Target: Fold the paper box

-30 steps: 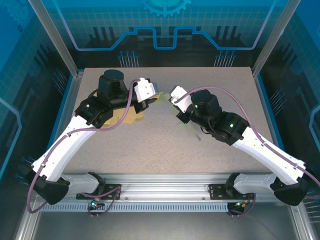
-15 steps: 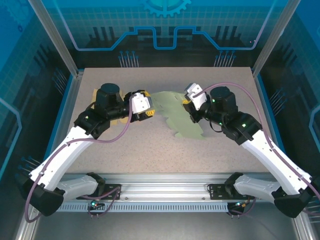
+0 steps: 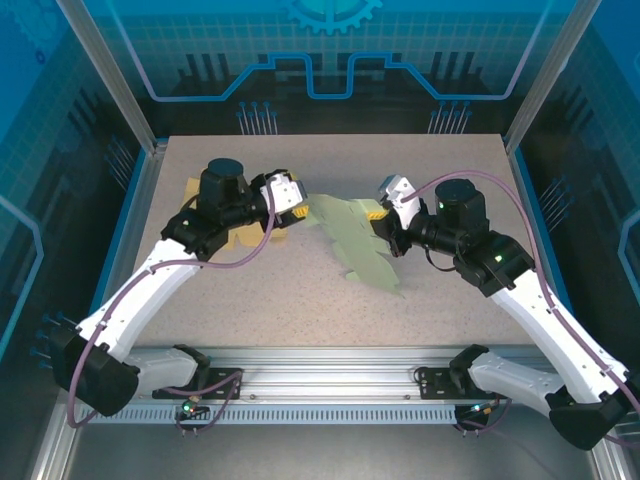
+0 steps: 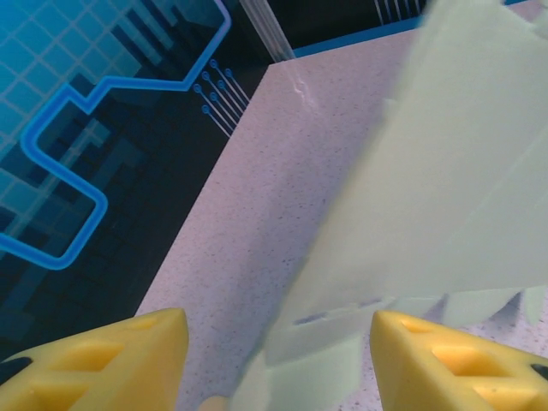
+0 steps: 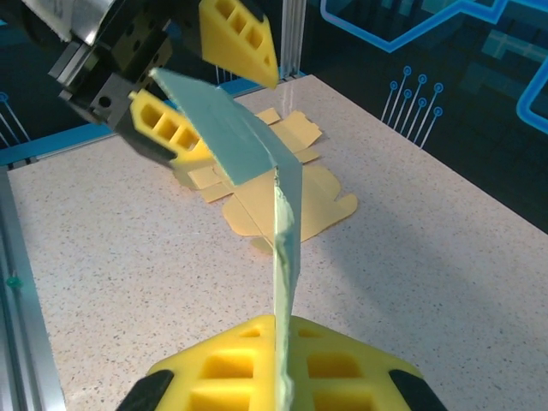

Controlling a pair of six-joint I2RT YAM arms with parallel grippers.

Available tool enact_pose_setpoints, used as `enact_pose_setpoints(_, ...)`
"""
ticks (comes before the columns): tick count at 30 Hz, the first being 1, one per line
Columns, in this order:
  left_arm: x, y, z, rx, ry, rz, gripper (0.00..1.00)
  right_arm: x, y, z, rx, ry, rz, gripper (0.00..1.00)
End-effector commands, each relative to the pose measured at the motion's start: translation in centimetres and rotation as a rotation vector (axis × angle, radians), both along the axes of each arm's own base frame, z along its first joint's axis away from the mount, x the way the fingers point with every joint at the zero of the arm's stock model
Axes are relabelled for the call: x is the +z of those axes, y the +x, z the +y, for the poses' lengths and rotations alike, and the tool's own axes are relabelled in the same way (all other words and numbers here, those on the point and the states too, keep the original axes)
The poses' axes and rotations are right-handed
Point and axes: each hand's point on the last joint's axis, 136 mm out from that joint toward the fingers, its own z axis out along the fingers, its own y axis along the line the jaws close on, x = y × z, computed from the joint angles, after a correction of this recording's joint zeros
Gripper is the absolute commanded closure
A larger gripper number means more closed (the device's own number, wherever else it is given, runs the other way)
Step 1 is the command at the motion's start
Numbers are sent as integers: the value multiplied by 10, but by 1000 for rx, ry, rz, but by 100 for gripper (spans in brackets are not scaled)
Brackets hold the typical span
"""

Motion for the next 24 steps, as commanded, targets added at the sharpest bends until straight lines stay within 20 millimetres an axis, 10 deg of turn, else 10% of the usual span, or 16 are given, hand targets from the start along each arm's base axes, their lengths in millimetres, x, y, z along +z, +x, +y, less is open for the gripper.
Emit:
enact_pose_setpoints(1, 21, 3, 8, 23, -40, -54, 40, 5, -2, 3, 31, 40, 4, 100)
enact_pose_setpoints(17, -10, 2, -3, -56, 27, 57, 55, 8, -1, 4, 62, 101, 33, 100)
enact_pose_setpoints(24, -11, 12, -3, -15, 42, 40, 84, -1, 9, 0, 51, 135, 78, 100)
